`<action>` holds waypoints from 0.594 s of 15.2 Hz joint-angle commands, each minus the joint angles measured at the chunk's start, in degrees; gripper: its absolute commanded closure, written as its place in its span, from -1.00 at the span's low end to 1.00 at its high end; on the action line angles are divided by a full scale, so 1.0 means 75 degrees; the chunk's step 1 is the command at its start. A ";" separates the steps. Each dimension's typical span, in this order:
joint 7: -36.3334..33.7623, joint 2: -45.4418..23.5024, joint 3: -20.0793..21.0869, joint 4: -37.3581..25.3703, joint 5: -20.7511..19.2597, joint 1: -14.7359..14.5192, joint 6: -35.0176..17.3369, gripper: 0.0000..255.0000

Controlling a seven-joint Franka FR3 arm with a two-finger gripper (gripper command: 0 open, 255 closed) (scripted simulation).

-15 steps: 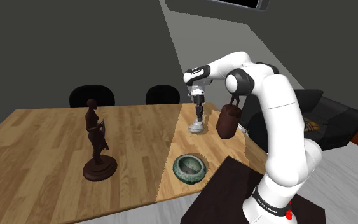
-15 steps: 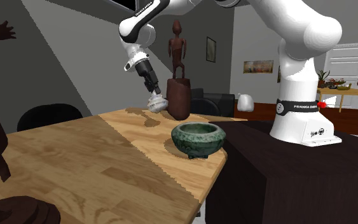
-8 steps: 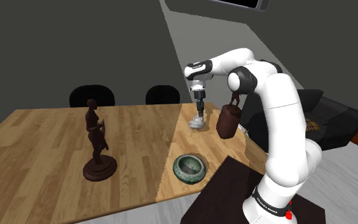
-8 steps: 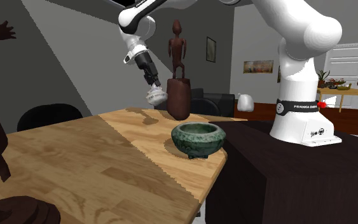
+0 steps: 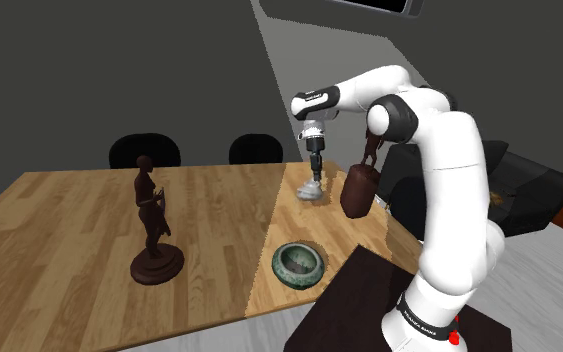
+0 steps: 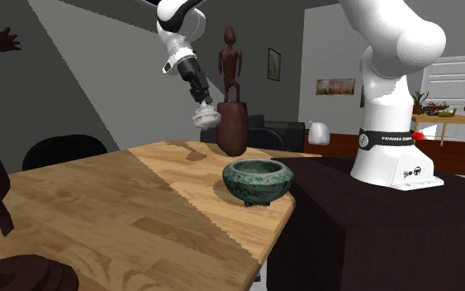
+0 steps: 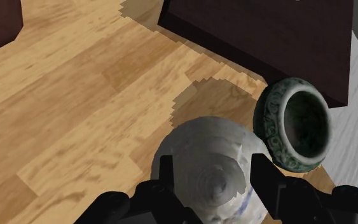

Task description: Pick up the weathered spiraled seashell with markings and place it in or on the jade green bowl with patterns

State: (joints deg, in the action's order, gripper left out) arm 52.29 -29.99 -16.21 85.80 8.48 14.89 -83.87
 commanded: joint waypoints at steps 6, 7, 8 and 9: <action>-0.0757 0.1904 0.0150 0.2637 -0.0100 -0.0759 -0.0842 1.00; -0.0882 0.2155 0.0189 0.2960 -0.0104 -0.0852 -0.0933 1.00; -0.1009 0.2403 0.0231 0.3271 -0.0104 -0.0943 -0.1017 1.00; -0.1139 0.2645 0.0277 0.3571 -0.0100 -0.1031 -0.1096 1.00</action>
State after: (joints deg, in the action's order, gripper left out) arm 44.62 -11.99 -14.40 110.12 7.75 7.78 -91.29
